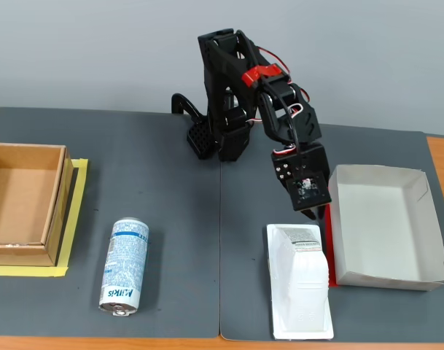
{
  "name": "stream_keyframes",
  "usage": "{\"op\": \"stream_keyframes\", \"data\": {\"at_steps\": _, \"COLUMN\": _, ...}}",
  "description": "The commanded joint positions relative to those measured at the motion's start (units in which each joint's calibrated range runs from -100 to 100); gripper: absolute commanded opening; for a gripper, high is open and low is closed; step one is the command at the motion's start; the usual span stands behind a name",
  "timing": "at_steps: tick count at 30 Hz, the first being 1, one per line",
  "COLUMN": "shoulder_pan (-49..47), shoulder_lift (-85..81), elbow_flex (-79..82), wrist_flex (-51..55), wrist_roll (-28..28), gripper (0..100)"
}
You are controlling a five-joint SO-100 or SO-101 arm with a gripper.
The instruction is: Pick the sandwich and put it in the gray box
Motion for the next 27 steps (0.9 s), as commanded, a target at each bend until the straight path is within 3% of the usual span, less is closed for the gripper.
{"op": "stream_keyframes", "data": {"at_steps": 1, "shoulder_pan": 0.21, "shoulder_lift": 2.07, "elbow_flex": -4.73, "wrist_flex": -0.48, "wrist_roll": -0.34, "gripper": 2}}
{"op": "stream_keyframes", "data": {"at_steps": 13, "shoulder_pan": 0.58, "shoulder_lift": 13.43, "elbow_flex": -14.23, "wrist_flex": 0.56, "wrist_roll": 0.07, "gripper": 2}}
{"op": "stream_keyframes", "data": {"at_steps": 20, "shoulder_pan": 0.58, "shoulder_lift": 19.87, "elbow_flex": -22.55, "wrist_flex": 7.94, "wrist_roll": -0.34, "gripper": 2}}
{"op": "stream_keyframes", "data": {"at_steps": 27, "shoulder_pan": 2.52, "shoulder_lift": 20.89, "elbow_flex": -24.54, "wrist_flex": 8.72, "wrist_roll": -0.19, "gripper": 2}}
